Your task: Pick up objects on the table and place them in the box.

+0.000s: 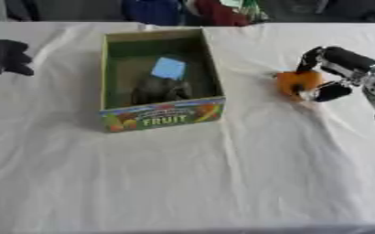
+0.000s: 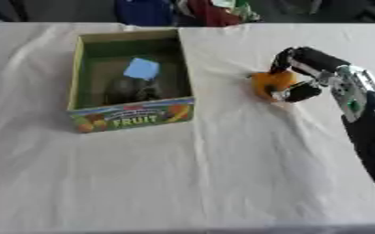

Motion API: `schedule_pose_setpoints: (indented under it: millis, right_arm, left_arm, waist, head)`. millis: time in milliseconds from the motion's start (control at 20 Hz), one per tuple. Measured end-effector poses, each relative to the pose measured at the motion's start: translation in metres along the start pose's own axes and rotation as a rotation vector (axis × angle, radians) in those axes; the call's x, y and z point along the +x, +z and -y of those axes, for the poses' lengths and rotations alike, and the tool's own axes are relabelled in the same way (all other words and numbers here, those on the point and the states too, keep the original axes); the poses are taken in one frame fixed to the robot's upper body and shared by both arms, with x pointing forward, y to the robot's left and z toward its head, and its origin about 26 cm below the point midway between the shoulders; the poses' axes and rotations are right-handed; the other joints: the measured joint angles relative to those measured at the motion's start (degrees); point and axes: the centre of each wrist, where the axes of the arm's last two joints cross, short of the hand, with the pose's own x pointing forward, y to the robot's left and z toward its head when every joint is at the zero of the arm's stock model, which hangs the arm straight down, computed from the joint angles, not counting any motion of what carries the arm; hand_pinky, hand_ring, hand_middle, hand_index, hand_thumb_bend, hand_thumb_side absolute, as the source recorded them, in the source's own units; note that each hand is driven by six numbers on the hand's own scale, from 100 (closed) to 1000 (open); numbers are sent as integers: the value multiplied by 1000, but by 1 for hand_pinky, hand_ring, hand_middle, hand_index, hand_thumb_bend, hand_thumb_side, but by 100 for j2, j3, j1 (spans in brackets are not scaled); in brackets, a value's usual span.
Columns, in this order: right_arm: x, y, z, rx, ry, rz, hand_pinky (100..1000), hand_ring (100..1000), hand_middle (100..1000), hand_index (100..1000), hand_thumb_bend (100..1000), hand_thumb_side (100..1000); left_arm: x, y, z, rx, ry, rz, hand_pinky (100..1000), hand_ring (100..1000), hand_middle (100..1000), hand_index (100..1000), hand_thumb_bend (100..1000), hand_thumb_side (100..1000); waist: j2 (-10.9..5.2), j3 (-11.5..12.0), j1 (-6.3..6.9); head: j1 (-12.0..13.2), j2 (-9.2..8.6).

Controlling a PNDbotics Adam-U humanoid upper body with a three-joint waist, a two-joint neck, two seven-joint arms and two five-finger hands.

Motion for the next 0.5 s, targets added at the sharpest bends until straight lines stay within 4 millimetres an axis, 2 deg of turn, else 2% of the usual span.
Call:
schedule_pose_setpoints:
  millis: [300, 500]
  right_arm:
    - [4, -4, 9, -156, -37, 37, 581, 384, 318, 424, 100, 124]
    - [13, -16, 32, -249, -33, 105, 581, 384, 317, 424, 100, 100]
  left_arm:
    - [0, 0, 0, 0, 0, -1, 649, 539, 547, 718, 294, 963]
    - [0, 1, 0, 0, 0, -2, 650, 540, 547, 718, 299, 970]
  waist:
    - [0, -4, -1]
    - [-25, -8, -15]
  head:
    - [0, 0]
    - [-12, 2]
